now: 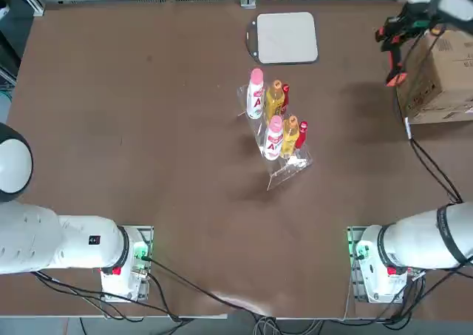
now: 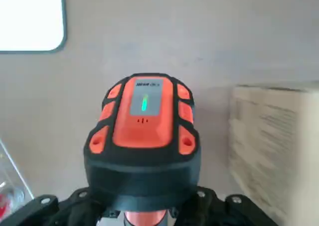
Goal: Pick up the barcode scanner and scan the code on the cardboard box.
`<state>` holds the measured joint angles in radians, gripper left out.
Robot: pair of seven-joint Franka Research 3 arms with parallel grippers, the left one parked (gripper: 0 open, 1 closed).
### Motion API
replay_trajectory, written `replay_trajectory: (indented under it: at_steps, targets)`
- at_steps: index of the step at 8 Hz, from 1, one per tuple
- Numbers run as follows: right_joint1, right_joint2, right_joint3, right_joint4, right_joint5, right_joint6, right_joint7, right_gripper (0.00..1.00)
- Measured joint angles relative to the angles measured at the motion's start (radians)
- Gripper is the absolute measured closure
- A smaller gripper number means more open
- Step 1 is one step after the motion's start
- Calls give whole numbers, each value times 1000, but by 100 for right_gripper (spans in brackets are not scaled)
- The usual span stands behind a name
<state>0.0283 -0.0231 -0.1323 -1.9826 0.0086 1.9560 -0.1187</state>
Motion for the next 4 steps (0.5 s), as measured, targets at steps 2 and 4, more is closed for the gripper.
replay_trajectory:
  at_steps: [2,4]
  targets:
    - [-132,-45,-11,81,0,-134,-165,57]
    - [-260,-33,-19,100,-1,-146,-323,57]
